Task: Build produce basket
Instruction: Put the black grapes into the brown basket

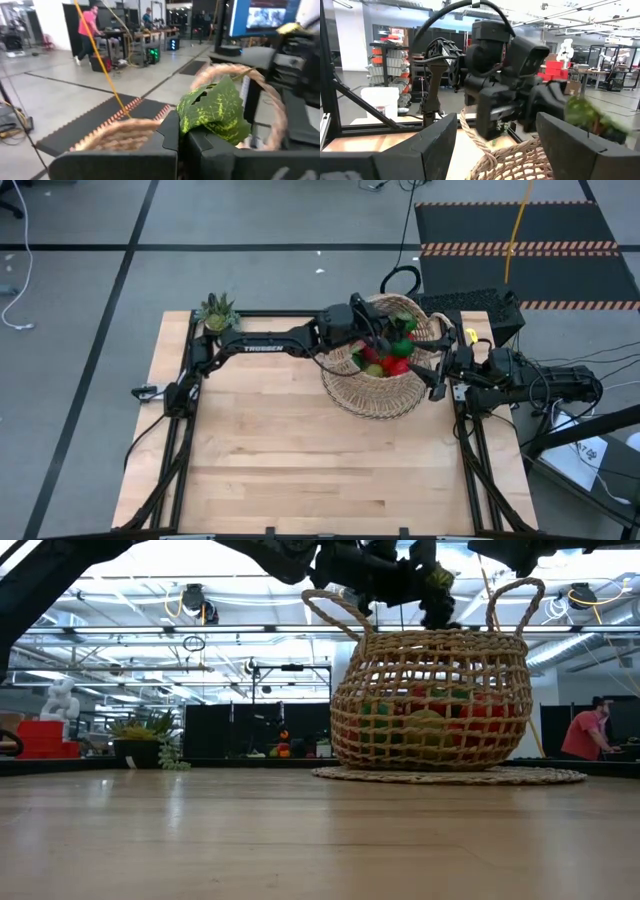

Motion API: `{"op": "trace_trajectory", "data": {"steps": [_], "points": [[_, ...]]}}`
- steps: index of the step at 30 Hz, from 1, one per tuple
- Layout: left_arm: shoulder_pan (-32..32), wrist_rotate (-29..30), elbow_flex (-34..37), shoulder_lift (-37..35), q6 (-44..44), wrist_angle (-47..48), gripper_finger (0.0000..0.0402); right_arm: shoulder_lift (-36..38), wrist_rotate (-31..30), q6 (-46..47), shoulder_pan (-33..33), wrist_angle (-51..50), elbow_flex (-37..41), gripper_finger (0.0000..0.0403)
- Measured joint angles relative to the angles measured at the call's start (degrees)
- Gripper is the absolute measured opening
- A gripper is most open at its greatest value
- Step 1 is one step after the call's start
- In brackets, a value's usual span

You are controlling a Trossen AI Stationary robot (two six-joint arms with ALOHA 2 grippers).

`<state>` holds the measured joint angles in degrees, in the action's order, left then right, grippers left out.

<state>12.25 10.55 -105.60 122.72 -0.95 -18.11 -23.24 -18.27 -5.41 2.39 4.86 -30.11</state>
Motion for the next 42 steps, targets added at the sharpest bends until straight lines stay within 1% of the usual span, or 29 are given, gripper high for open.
{"op": "trace_trajectory", "data": {"steps": [4, 6, 8, 15, 19, 22, 26, 29, 32, 36, 39, 42], "points": [[-1.1, -0.4, 0.0, 1.7, 0.2, -1.0, 0.0001, 0.0, 0.0, 0.0, 0.0, -0.2, 0.0, 0.0265], [-1.4, -0.9, -0.4, 3.7, 0.5, -3.4, 0.0001, 0.0, 0.0, 0.0, 0.0, -0.4, 0.0, 0.0265], [-1.7, -1.5, -0.4, 4.8, 0.9, -2.9, 0.0001, 0.0, 0.1, -0.1, 0.0, -0.5, 0.0, 0.0265], [-2.1, 1.3, -0.4, 5.6, -0.4, -3.2, 0.0001, 0.0, 0.1, 0.0, 0.0, -0.8, 0.0, 0.0265], [-1.7, 1.8, -0.4, 5.6, -1.6, -2.4, 0.0006, 0.0, 0.1, -0.2, 0.0, -0.9, 0.0, 0.0265], [-1.4, 4.6, -0.4, 5.6, -1.5, -1.4, 0.0016, 0.0, 0.1, -0.4, 0.0, -1.0, 0.0, 0.0265], [-1.2, 6.1, -0.4, 5.6, -2.0, -0.4, 0.0052, 0.0, 0.1, -0.7, 0.0, -1.4, 0.0, 0.0265], [-1.2, 6.2, -0.4, 5.5, -1.8, -0.8, 0.0096, 0.0, 0.1, -1.3, 0.0, -1.6, 0.0, 0.0265], [-1.3, 7.7, -0.4, 4.9, -2.7, -0.6, 0.0143, 0.0, 0.1, -1.3, 0.0, -1.6, 0.0, 0.0265], [-1.3, 8.2, -0.4, 1.2, -5.7, 0.4, 0.0192, 0.0, 0.1, -1.3, 0.0, -1.8, 0.0, 0.0265], [-1.4, 8.2, -0.5, -2.5, -6.0, 1.9, 0.0211, 0.0, 0.2, -1.3, 0.0, -2.1, 0.0, 0.0265], [-1.7, 8.2, -0.5, -6.7, -6.1, 6.8, 0.0214, 0.0, 0.2, -1.4, 0.0, -2.7, 0.0, 0.0265]]}}
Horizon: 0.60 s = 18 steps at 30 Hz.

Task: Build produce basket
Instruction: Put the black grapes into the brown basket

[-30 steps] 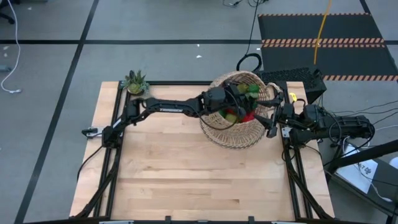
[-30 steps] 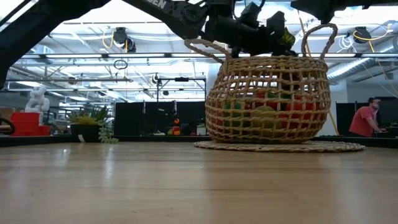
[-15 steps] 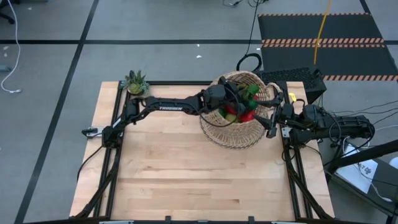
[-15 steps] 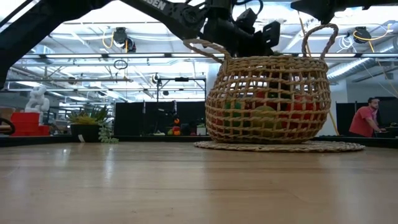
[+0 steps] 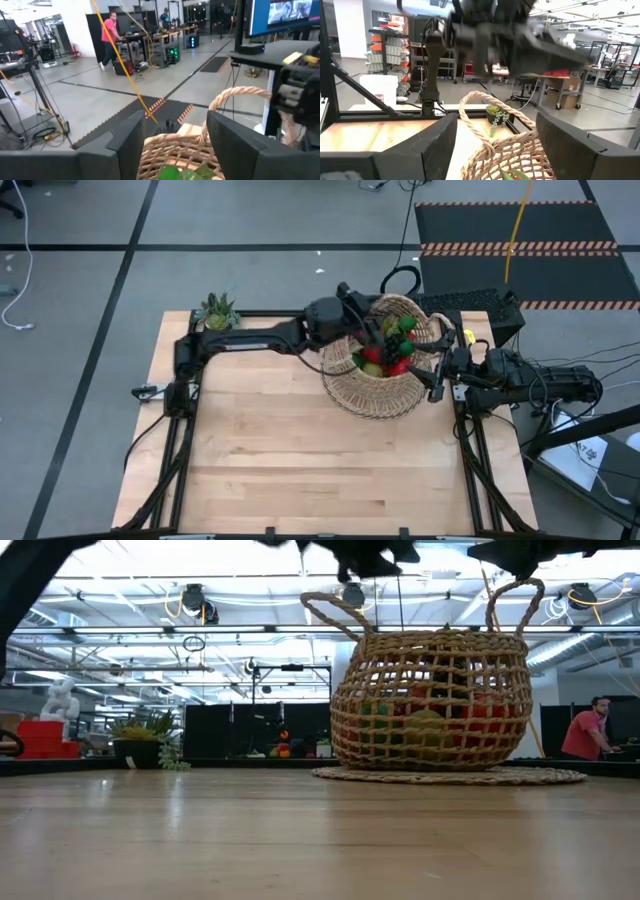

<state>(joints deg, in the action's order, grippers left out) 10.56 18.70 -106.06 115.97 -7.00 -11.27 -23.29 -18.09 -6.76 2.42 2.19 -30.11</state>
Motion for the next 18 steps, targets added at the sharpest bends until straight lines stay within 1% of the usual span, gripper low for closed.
{"op": "trace_trajectory", "data": {"steps": [4, 7, 10, 12, 15, 18], "points": [[-1.0, -0.2, 0.0, -5.1, 0.0, 7.2, 0.0198, 0.0, 0.0, -0.5, 0.0, -0.2, 0.0, 0.0265], [-1.8, -3.1, -0.2, -5.9, 0.1, 10.5, 0.0177, 0.0, -0.3, -1.9, -0.1, 1.0, 0.0, 0.0265], [-2.6, -6.7, -0.1, -3.8, 1.7, 11.4, 0.0149, 0.2, -3.8, -4.2, -0.1, 2.4, 0.0, 0.0265], [-3.4, -6.9, 0.1, -2.2, 1.6, 11.6, 0.0129, 0.2, -7.8, -6.3, -0.1, 2.2, 0.0, 0.0265], [-4.5, -7.1, 0.1, -0.1, -3.7, 9.5, 0.0097, -0.6, -13.0, -7.9, -0.1, 1.7, 0.0, 0.0262], [-5.1, -7.1, 0.1, 0.7, -7.9, 10.9, 0.0066, -2.2, -13.4, -7.7, -0.1, 3.2, 0.0, 0.0248]]}}
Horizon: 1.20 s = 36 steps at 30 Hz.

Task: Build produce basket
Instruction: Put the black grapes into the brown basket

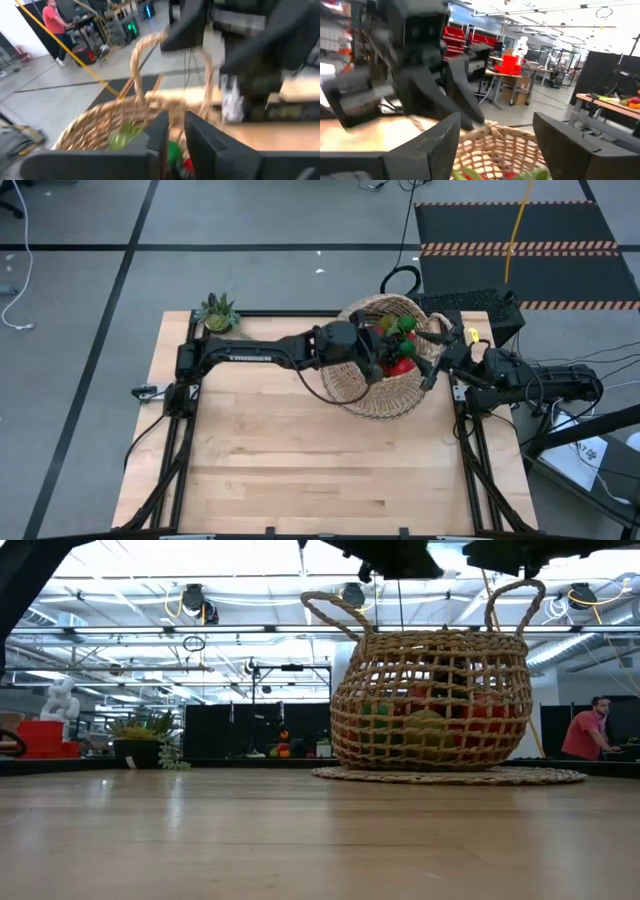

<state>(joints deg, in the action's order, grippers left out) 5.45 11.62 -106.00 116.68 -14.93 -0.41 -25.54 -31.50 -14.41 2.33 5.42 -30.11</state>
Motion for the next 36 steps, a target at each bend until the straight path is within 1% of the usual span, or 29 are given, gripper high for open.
{"op": "trace_trajectory", "data": {"steps": [2, 4, 7, 8, 11, 13, 14, 16, 18, 20, 23, 26, 29, 31, 36], "points": [[-0.3, 1.5, 0.0, -0.2, -2.4, 2.4, 0.0047, -1.9, 0.0, 1.8, 0.0, 0.6, -1.0, 0.0232], [-0.9, 4.1, 0.0, -1.9, -2.5, 6.0, 0.0030, -5.0, 0.0, 4.1, 0.0, -1.6, -4.0, 0.0215], [-2.0, 6.3, 0.0, -7.3, -0.3, 12.5, 0.0007, -11.1, -0.7, 7.3, 0.0, -11.9, -11.4, 0.0190], [-2.3, 6.3, -0.1, -9.6, 0.5, 14.9, 0.0004, -13.8, -2.4, 7.5, -0.2, -15.6, -14.5, 0.0184], [-3.0, 7.3, 0.5, -15.3, 3.6, 23.0, 0.0008, -22.7, -7.4, 6.5, -1.8, -27.3, -24.7, 0.0171], [-3.8, 9.5, 2.6, -18.5, 4.9, 27.6, 0.0010, -28.4, -7.4, 5.6, -3.4, -34.5, -31.6, 0.0168], [-4.6, 11.0, 4.5, -20.1, 5.2, 28.0, 0.0011, -31.1, -7.2, 5.4, -4.3, -38.2, -35.2, 0.0168], [-6.1, 14.2, 9.6, -24.1, 5.6, 27.0, 0.0007, -36.2, -5.5, 6.0, -6.3, -46.9, -41.8, 0.0167], [-7.4, 16.8, 15.7, -28.2, 6.3, 24.6, 0.0003, -40.8, 0.4, 7.3, -8.7, -55.8, -47.5, 0.0166], [-8.3, 20.0, 22.5, -32.4, 7.5, 20.8, 0.0005, -44.6, 6.1, 7.7, -10.9, -61.8, -51.6, 0.0164], [-8.8, 23.0, 32.4, -38.1, 7.0, 12.3, 0.0010, -48.3, 11.5, 5.7, -14.1, -66.5, -54.3, 0.0150], [-8.5, 23.2, 39.4, -44.0, 6.1, 5.7, 0.0006, -51.1, 15.9, 4.9, -18.0, -69.3, -54.7, 0.0125], [-8.3, 23.6, 44.1, -48.7, 6.8, 3.2, 0.0003, -53.3, 18.0, 6.3, -21.7, -74.3, -54.7, 0.0095], [-8.4, 23.5, 46.2, -50.9, 7.4, 3.3, 0.0008, -54.8, 18.2, 6.2, -23.7, -75.8, -54.7, 0.0076], [-8.5, 23.4, 48.1, -54.5, 8.1, 3.0, 0.0014, -58.6, 18.2, 3.9, -28.8, -71.0, -54.7, 0.0042]]}}
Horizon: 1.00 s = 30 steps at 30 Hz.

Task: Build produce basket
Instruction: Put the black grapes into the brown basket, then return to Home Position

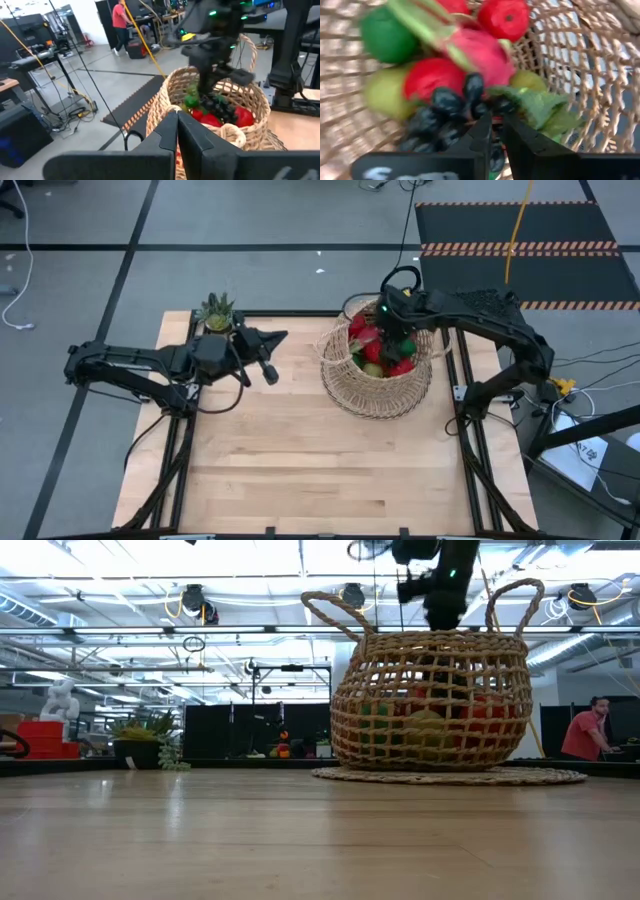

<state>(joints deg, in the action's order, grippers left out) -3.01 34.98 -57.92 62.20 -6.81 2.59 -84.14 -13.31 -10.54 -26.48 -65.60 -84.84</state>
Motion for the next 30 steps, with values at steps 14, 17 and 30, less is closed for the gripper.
{"op": "trace_trajectory", "data": {"steps": [14, 17, 30], "points": [[-0.1, -0.5, 0.1, 0.2, -0.1, 0.2, 0.0020, 1.8, -0.1, -4.8, -3.2, 9.8, 0.0, 0.0027], [-0.1, -0.5, 0.1, 0.2, -0.1, 0.2, 0.0021, 5.5, -0.1, -4.6, -1.5, 10.9, 0.0, 0.0027], [0.1, -8.0, 0.1, 0.2, -3.6, 0.1, 0.0021, 22.9, 6.0, 2.1, 14.1, 20.6, 9.0, 0.0023]]}}
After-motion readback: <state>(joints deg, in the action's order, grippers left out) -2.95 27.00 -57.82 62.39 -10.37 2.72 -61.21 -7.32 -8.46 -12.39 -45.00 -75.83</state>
